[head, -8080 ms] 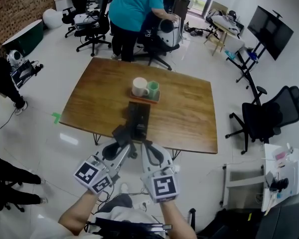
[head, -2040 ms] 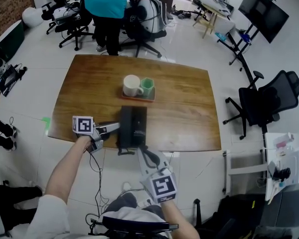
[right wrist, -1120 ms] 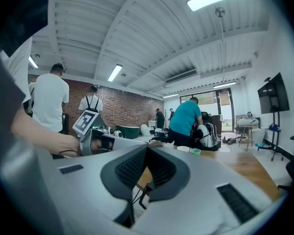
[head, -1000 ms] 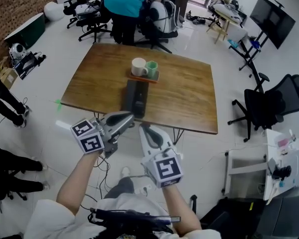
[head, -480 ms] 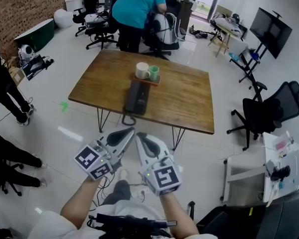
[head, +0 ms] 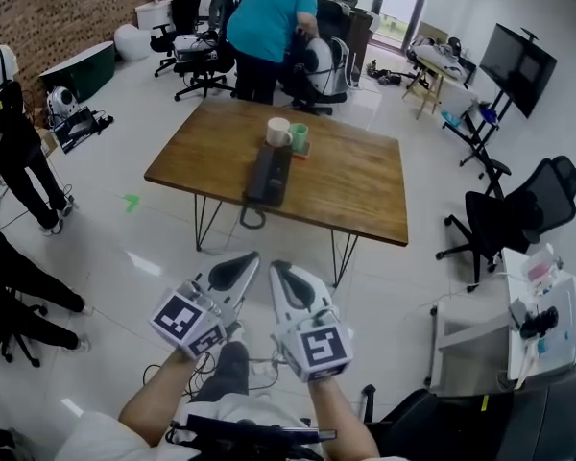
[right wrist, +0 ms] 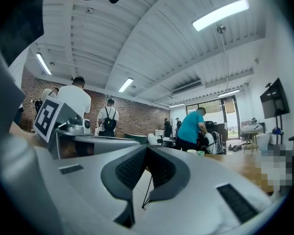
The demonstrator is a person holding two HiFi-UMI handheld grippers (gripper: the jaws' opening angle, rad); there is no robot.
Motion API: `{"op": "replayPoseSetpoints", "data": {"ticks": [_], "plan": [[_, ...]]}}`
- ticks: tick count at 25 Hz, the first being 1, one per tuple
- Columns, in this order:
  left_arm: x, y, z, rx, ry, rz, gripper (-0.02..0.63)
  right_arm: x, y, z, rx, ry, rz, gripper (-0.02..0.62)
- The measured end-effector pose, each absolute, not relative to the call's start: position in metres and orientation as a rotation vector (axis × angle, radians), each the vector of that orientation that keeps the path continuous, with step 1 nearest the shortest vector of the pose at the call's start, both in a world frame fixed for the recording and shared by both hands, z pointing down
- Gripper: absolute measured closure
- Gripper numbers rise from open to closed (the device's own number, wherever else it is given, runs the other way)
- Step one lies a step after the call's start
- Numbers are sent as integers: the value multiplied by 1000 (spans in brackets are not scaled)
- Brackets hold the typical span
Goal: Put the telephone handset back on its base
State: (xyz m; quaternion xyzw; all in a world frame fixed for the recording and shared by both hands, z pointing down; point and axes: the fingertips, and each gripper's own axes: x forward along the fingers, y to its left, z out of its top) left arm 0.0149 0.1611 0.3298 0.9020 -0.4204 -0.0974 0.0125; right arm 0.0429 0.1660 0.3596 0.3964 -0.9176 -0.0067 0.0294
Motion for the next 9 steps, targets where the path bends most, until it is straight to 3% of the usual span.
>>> {"op": "replayPoseSetpoints", "data": {"ticks": [9], "plan": [[20,221,319,2820,-1358,-320,620,43,222,354,1231,-2831,-66,592]]}}
